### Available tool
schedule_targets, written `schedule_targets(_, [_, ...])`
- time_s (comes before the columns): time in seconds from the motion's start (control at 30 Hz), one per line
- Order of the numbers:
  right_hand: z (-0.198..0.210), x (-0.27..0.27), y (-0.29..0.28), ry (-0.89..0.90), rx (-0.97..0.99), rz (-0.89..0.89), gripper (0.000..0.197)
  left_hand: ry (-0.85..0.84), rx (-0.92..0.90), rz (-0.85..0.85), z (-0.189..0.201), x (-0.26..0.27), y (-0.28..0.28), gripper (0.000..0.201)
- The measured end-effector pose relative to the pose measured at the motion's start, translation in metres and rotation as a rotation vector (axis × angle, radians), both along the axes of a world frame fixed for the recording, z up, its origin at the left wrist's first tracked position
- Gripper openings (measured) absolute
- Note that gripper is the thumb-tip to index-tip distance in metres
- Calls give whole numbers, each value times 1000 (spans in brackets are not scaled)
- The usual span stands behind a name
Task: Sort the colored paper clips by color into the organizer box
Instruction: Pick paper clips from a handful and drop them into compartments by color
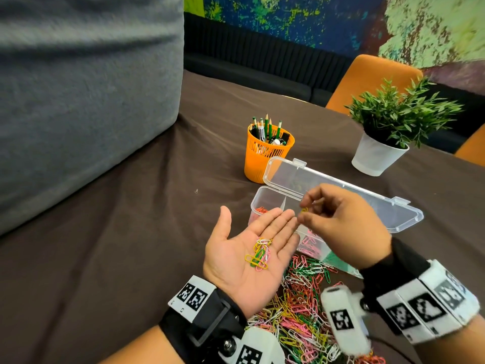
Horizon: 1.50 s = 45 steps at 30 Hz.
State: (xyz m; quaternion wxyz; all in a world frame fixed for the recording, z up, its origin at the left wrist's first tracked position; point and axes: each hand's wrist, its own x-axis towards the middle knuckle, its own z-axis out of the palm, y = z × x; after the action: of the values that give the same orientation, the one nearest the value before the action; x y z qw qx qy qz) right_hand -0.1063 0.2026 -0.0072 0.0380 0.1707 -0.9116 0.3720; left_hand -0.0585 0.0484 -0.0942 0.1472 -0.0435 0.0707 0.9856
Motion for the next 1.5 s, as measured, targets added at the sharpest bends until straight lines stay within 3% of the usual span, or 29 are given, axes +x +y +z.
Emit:
schedule_targets(0.17, [6,2,-6,181,353,-27,7,3,11,7,-1,-1,-1,96])
schedule_targets(0.3, [7,45,-27,96,372,172,11,29,-26,-13,-1,0,-3,98])
schedule_targets(0.4, [-6,57,-31,88,404,219,21,36,-50,-20,-1,0,-3,99])
schedule_targets(0.77, [-15,58,-30,93,275,242,16,40,-50,-19,0,0,-2,99])
schedule_targets(0.9, [-18,59,-32,-2,213,246,23,43,-59,-30,-2,0,-1,100])
schedule_targets(1.1, [-14,55,-28,-399,-232,335,33,45,-87,-32,-4,-2,-3,100])
schedule_targets(1.2, [-5,44,-20,-362,-379,305,31,42,-76,-24,-2,0,-2,98])
schedule_targets(1.27, [2,32,-10,-286,-417,192,24,20,-48,0,-2,0,-1,97])
schedule_targets(1.33, [3,15,2,-156,-325,46,18,10,-24,-1,-1,1,0,97])
schedule_targets(1.4, [0,-1,17,-17,-99,-81,15,10,-14,-13,-1,1,0,98])
schedule_targets(1.5, [-3,0,21,132,254,-117,11,8,-9,-27,-3,0,1,99])
